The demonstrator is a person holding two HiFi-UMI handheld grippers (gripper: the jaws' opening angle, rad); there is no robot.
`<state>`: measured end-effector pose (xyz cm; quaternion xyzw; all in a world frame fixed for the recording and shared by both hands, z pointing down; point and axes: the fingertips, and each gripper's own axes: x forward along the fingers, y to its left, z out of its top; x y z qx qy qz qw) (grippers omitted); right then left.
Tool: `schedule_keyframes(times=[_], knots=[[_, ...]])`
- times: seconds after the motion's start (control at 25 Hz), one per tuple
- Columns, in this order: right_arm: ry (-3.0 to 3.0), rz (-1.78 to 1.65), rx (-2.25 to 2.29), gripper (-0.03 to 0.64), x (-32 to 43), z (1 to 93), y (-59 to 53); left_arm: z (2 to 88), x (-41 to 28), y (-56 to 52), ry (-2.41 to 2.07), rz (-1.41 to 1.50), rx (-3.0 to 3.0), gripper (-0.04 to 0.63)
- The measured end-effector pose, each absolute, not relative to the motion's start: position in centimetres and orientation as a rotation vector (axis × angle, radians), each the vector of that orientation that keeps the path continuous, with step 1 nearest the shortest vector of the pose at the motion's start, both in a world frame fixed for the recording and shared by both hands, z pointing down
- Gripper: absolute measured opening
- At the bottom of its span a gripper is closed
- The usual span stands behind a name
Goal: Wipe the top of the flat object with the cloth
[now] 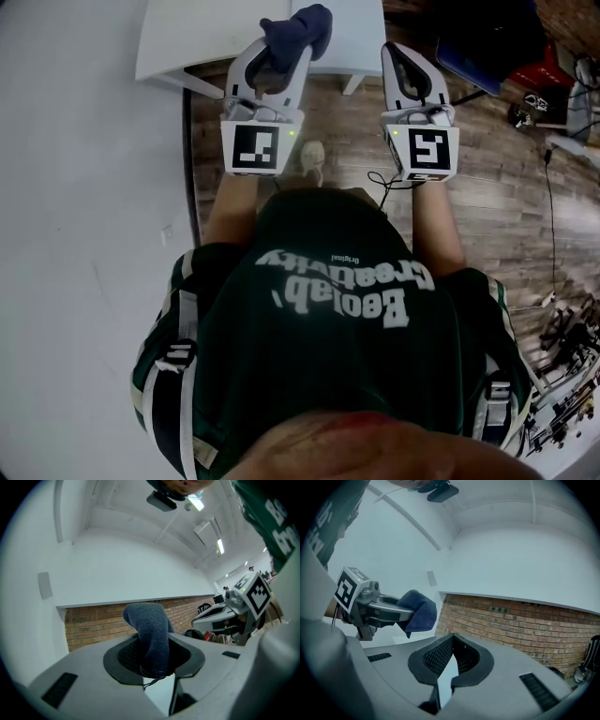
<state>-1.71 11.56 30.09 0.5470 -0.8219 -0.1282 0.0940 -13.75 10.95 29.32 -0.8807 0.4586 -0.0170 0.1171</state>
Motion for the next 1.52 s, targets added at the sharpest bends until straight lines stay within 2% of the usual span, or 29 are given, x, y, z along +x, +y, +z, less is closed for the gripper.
schedule_keyframes(times=[0.16, 0.56, 1.52], knots=[[-2.423, -0.373, 1.635, -0.005, -2.1, 30.3, 7.1, 29.6, -14.0, 6.2, 1.317, -0.06, -2.589, 0.115], [-2.392, -0.3, 1.721, -0.005, 2.9, 24.9, -3.7, 23.7, -9.2, -5.8, 1.242, -0.12, -2.629, 0.115], [-2.55, -0.248, 1.525, -0.005, 3.6, 32.8, -14.5, 32.1, -9.6, -14.3, 1.468, -0.262, -2.539, 0.117]])
